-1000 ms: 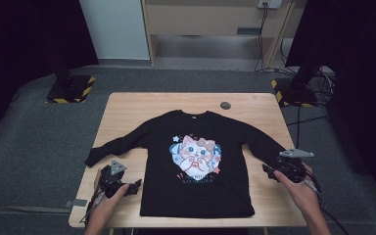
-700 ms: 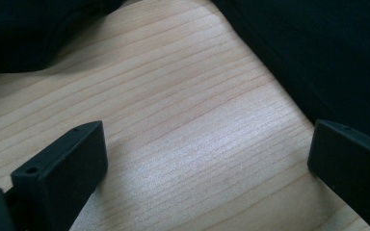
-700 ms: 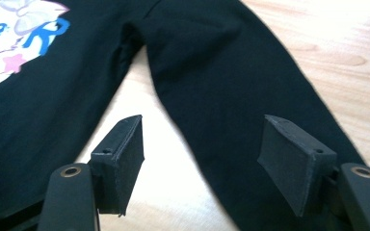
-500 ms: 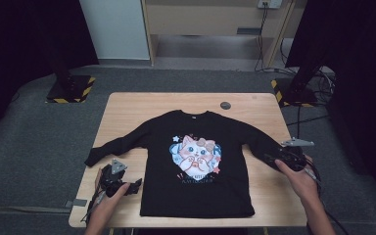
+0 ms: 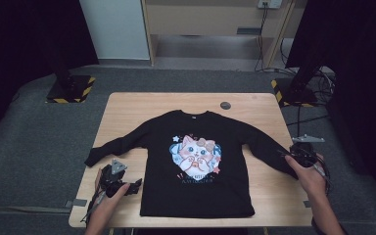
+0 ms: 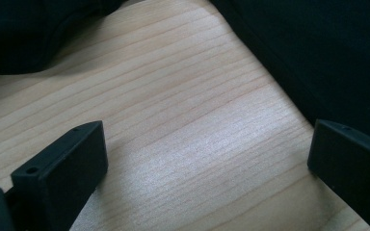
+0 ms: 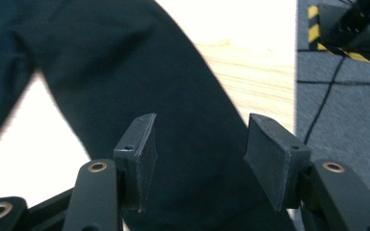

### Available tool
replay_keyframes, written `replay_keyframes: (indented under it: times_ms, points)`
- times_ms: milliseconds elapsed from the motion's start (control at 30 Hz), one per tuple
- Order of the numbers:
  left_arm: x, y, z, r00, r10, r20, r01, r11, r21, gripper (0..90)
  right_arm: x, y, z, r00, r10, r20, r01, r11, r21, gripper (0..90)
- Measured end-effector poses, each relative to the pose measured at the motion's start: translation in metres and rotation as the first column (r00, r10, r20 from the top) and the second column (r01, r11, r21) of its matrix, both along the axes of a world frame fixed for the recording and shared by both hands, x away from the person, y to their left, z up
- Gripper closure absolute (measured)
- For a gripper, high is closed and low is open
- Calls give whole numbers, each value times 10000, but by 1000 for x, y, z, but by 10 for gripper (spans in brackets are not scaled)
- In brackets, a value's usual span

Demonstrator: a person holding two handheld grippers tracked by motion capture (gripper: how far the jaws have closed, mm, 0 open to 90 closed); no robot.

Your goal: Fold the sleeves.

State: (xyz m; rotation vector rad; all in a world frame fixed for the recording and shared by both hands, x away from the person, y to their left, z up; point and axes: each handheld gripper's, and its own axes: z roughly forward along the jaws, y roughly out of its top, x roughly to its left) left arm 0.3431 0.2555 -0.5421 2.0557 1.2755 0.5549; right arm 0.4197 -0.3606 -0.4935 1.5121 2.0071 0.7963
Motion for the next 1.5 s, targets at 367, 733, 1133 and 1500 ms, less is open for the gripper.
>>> replay_keyframes:
  times_ms: [367, 733, 1133, 1500]
  points:
    - [0, 0, 0, 10000, -21, 0, 21, 10000, 7, 0, -8, -22, -13, 9955, -827, -463, 829, 9966, 21, 420]
    - [-1, 0, 0, 10000, -54, -6, 54, 10000, 10, 0, -22, -33, -21, 9909, -1166, -669, 1170, 9931, 17, 380]
    - [-1, 0, 0, 10000, -66, -6, 66, 10000, 1, 0, -23, -35, -32, 9878, -1243, -933, 1254, 9921, 56, 348]
    - [-1, -1, 0, 10000, -77, 2, 77, 10000, -6, 0, -29, -34, -33, 9933, -943, -662, 984, 9932, 619, 705]
